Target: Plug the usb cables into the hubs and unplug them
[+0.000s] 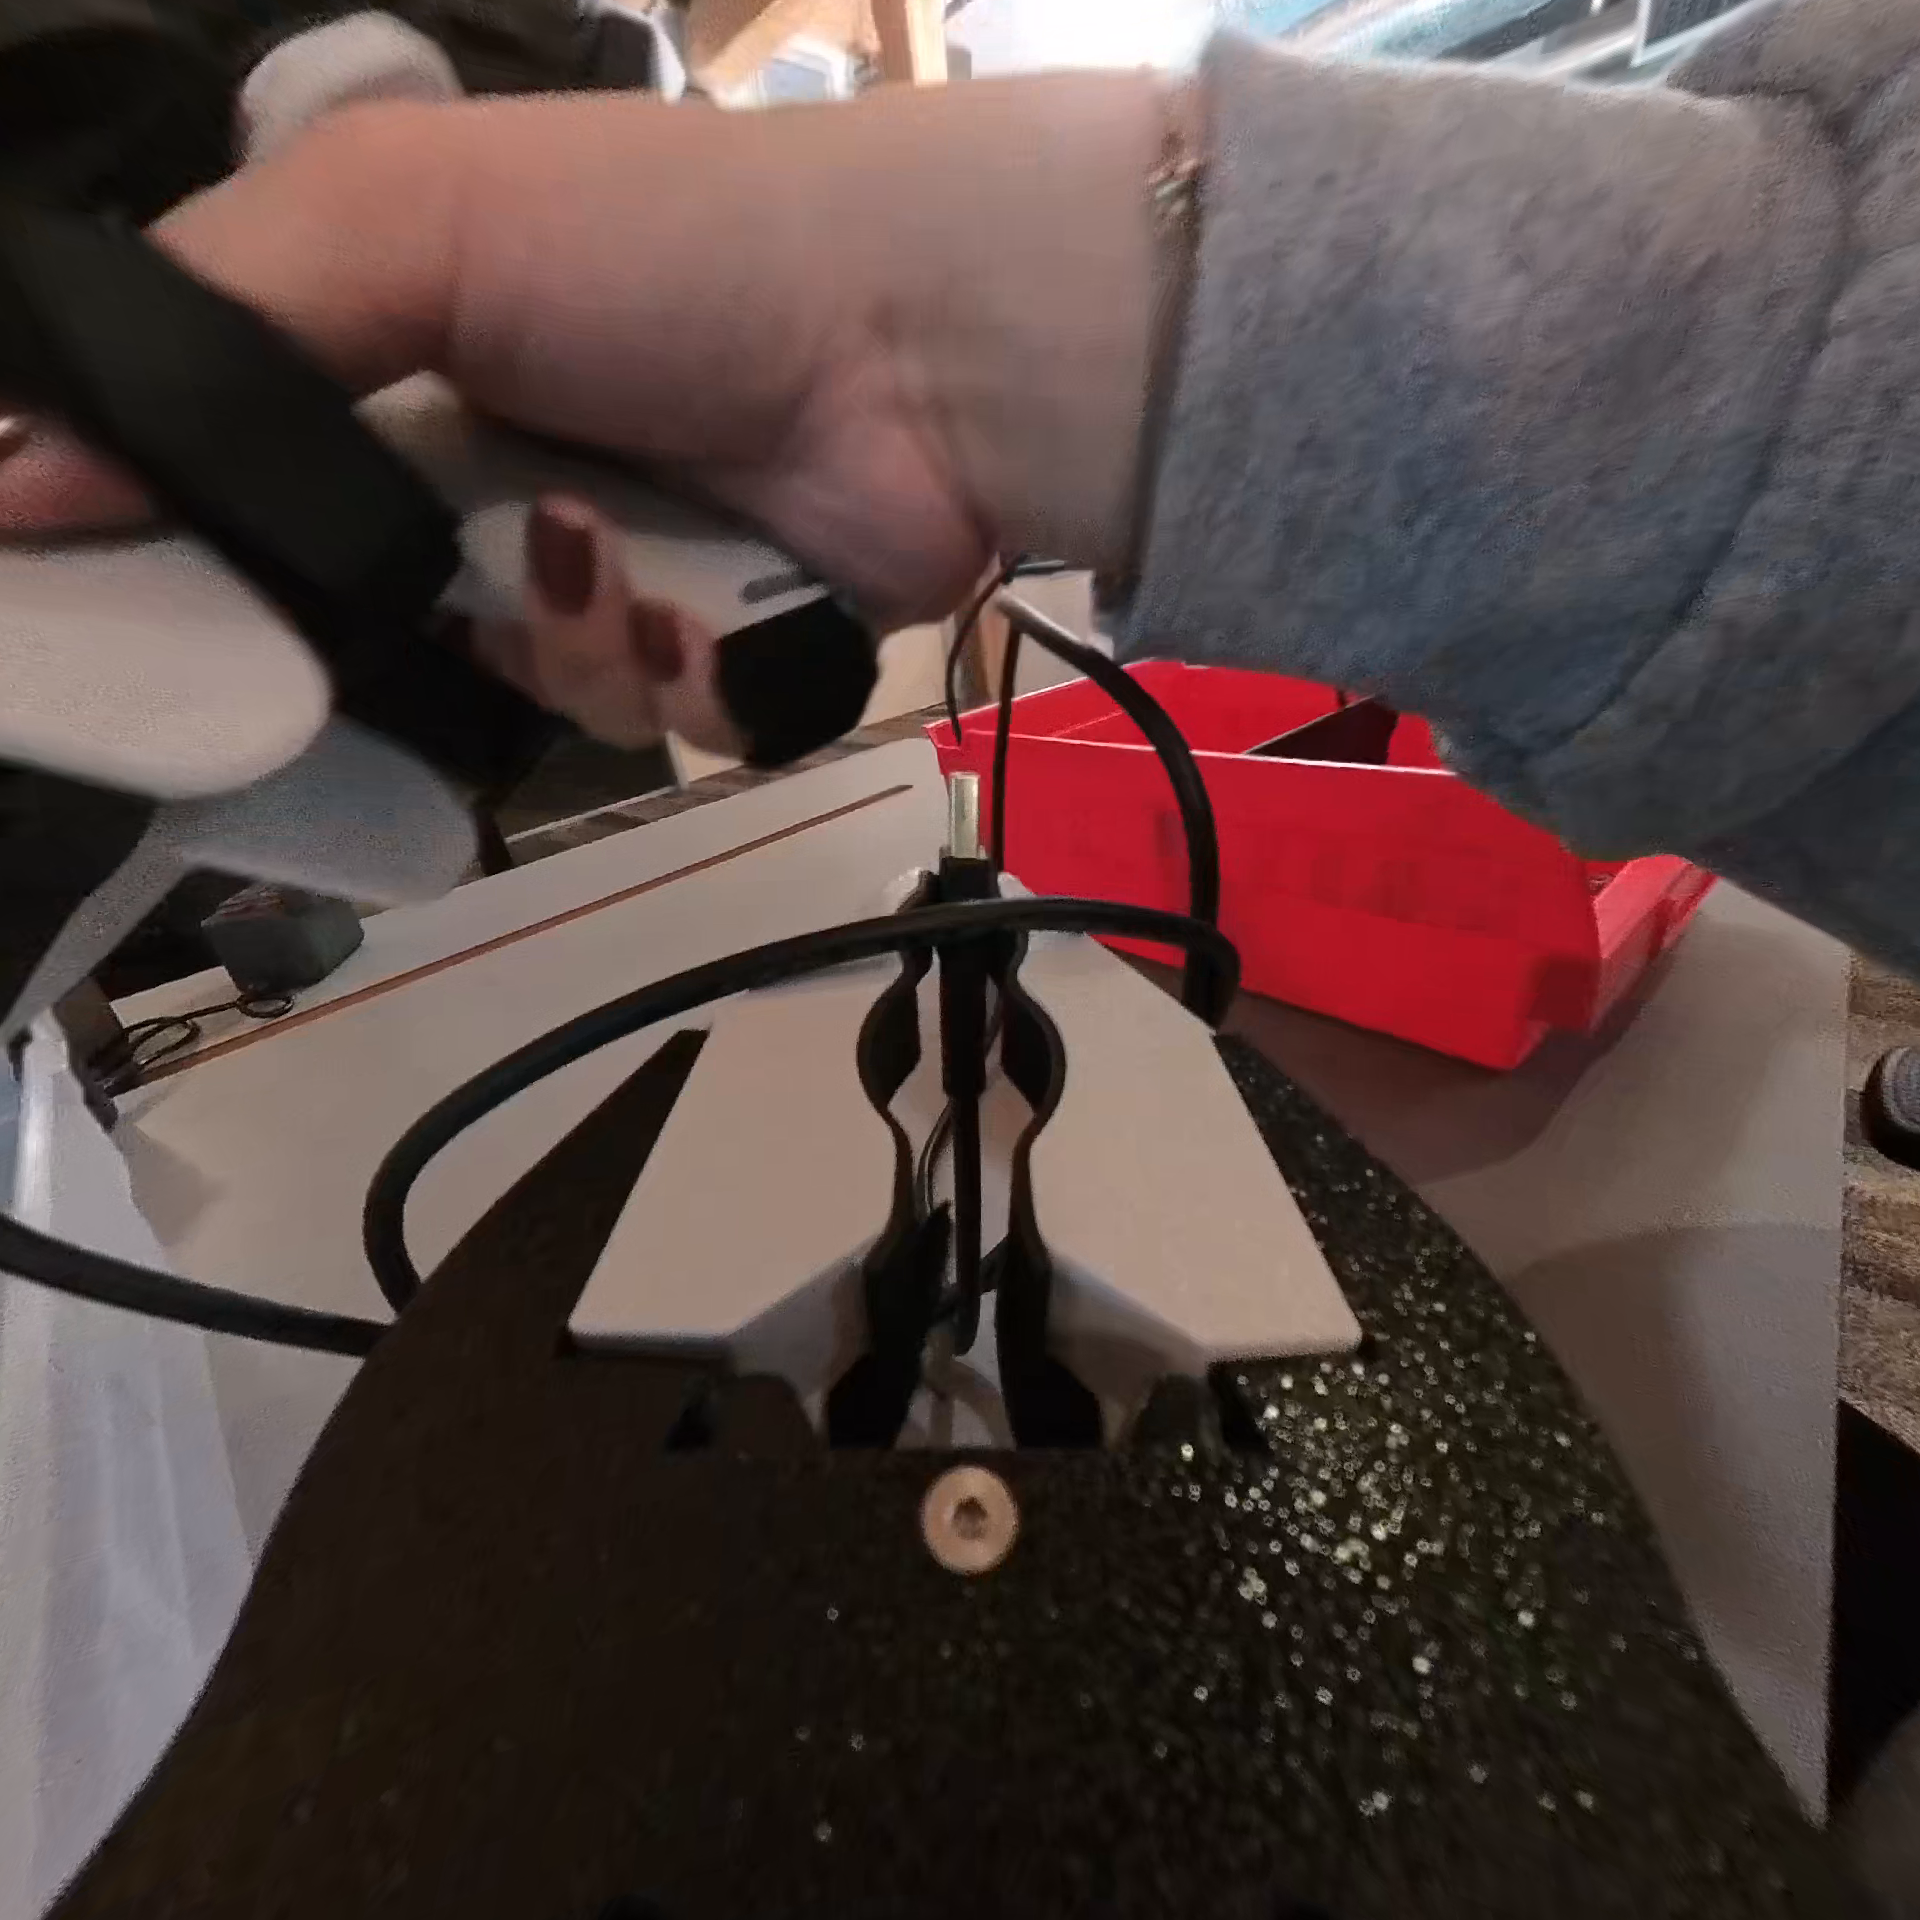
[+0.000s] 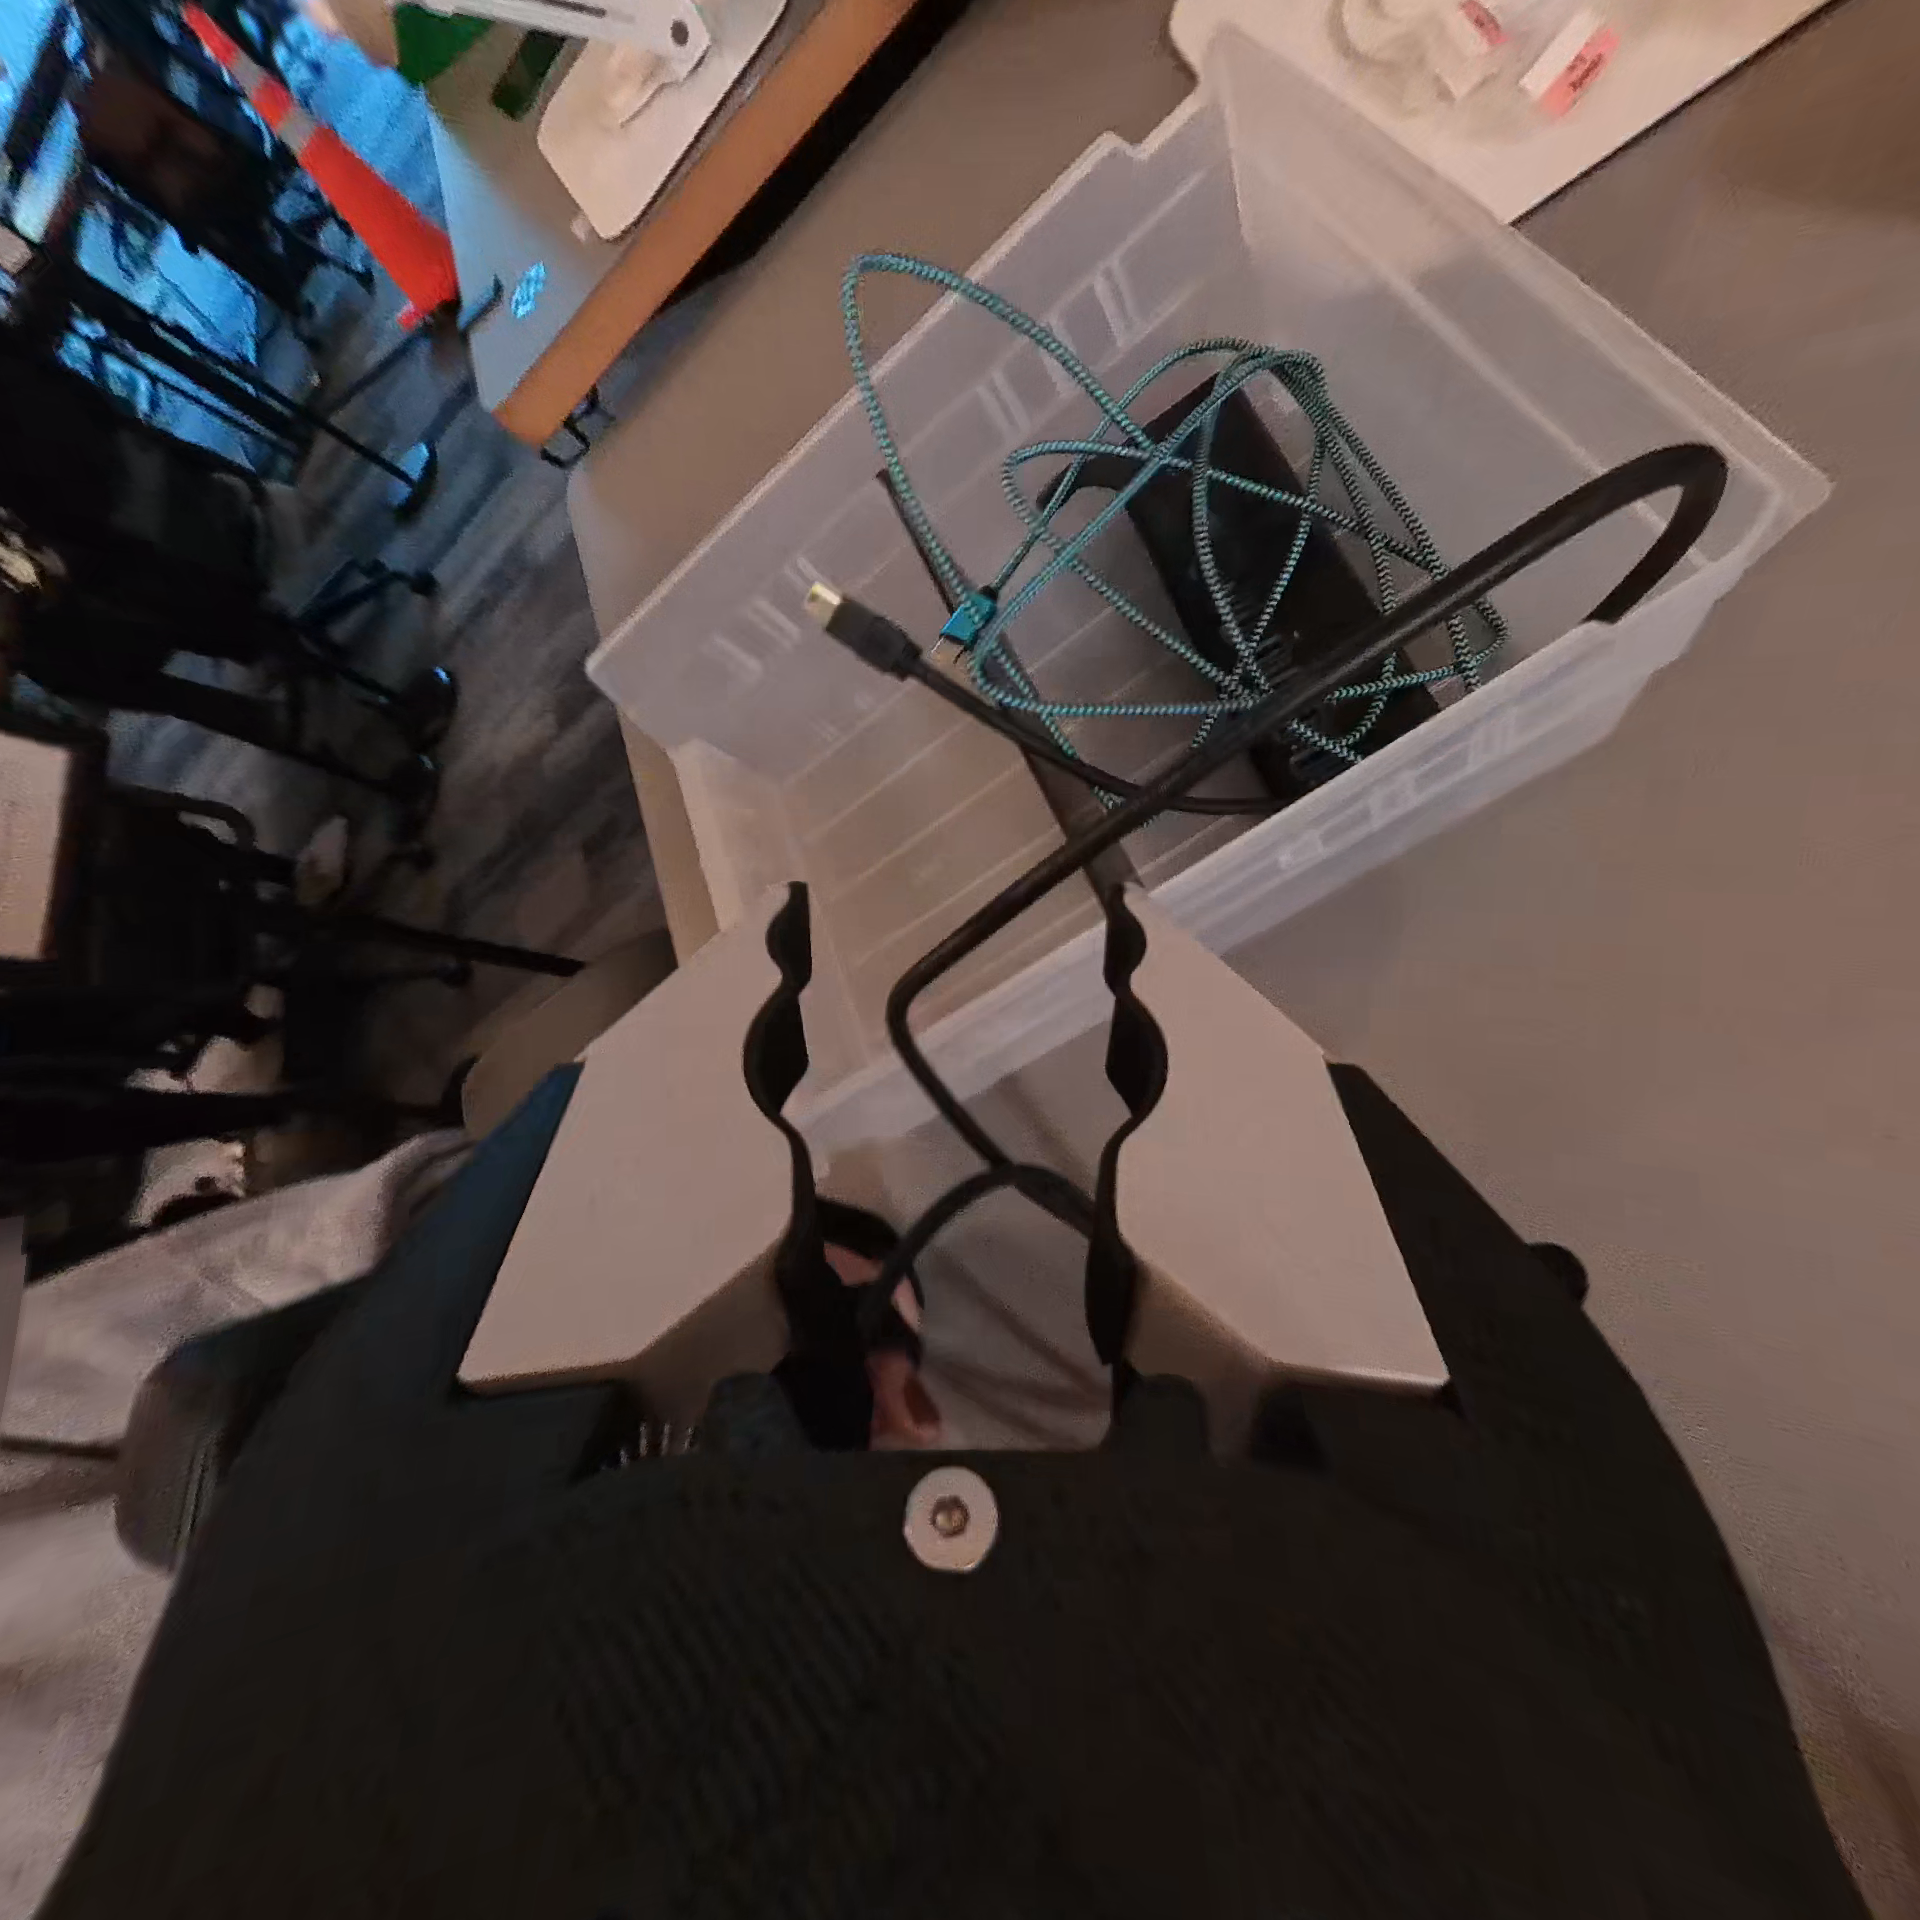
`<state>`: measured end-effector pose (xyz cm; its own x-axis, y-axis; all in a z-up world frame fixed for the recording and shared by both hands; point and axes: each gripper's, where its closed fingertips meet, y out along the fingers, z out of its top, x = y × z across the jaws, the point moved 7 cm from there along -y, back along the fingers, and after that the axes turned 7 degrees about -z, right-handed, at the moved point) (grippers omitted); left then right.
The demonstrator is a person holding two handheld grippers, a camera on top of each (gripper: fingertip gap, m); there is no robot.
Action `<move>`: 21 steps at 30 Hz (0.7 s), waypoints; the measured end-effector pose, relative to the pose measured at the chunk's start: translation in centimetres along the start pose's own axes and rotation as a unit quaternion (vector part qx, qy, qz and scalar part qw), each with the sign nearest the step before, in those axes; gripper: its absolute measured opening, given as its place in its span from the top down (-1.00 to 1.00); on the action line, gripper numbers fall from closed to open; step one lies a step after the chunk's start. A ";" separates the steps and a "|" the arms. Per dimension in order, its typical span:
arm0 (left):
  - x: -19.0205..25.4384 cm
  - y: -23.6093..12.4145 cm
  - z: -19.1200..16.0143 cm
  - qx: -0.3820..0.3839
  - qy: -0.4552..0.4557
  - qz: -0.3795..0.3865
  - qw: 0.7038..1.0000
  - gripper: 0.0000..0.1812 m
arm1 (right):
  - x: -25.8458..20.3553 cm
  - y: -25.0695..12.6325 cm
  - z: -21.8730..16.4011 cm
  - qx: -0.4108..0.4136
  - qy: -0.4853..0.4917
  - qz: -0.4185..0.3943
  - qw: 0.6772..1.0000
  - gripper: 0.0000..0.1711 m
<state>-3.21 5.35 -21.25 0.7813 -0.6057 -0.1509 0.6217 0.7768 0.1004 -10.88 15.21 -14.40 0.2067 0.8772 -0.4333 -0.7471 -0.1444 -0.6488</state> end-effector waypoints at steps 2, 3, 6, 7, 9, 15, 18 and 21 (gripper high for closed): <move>0.1 0.1 0.0 -0.002 0.002 -0.004 1.000 0.94 | 0.6 0.9 0.2 0.004 0.007 0.005 1.000 0.76; 0.1 0.1 -0.1 -0.003 0.002 -0.004 1.000 0.94 | 0.7 0.8 0.3 0.014 -0.005 0.009 1.000 0.84; 0.1 -0.1 -0.1 0.000 -0.001 -0.005 1.000 0.94 | 0.5 -2.2 0.7 0.081 -0.073 -0.016 0.994 0.96; 0.0 -0.1 0.0 0.002 -0.002 -0.004 1.000 0.94 | 0.3 -3.9 0.6 0.107 -0.100 -0.034 0.989 0.99; 0.0 -0.1 0.0 0.004 -0.005 -0.007 1.000 0.94 | 0.0 -7.7 0.0 0.151 -0.153 -0.085 0.973 0.99; 0.3 0.2 -0.1 -0.005 0.007 -0.015 1.000 0.93 | -0.1 -15.1 -5.4 0.109 -0.252 -0.198 0.941 0.98; 0.5 0.3 -0.2 -0.011 0.017 -0.020 1.000 0.93 | 0.4 -14.9 -8.9 0.025 -0.302 -0.200 0.932 0.99; 0.5 0.5 -0.4 -0.022 0.014 -0.022 0.999 0.93 | 0.6 -13.5 -11.4 -0.016 -0.358 -0.209 0.910 0.97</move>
<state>-2.53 5.47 -21.68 0.7515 -0.6340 -0.1823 0.6511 0.7573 0.0508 6.49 12.45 -13.05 -0.0037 0.9303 0.3667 -0.6771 0.2675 -0.6855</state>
